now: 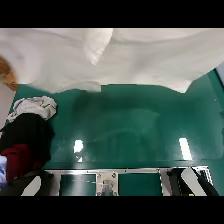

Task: Fold the shirts.

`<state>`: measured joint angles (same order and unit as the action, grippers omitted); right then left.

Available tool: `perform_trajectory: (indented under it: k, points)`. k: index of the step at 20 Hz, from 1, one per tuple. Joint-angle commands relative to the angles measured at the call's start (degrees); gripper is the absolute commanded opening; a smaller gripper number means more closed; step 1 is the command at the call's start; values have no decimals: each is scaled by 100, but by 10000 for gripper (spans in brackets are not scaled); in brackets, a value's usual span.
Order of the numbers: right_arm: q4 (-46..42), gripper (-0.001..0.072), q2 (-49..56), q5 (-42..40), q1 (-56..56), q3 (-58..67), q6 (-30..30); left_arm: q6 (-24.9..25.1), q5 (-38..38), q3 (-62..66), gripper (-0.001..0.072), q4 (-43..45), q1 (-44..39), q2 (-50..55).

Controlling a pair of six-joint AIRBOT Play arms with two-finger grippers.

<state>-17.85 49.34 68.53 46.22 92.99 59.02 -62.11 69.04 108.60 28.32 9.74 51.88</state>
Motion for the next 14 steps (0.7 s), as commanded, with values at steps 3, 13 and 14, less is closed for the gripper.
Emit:
perform_trajectory:
  k: [3, 13, 14]
  points:
    - [-424, 15, -785, -940, -2, 804, 157, -629, 120, 1373, 25, 271, 2, -175]
    - [-1060, 15, 136, -1497, -1714, -2649, -81, -575, -63, -2441, 25, 861, -63, 820]
    - [-1130, 15, 402, -1867, -1908, -3058, -83, -317, -442, -2905, 25, 855, -184, 1137]
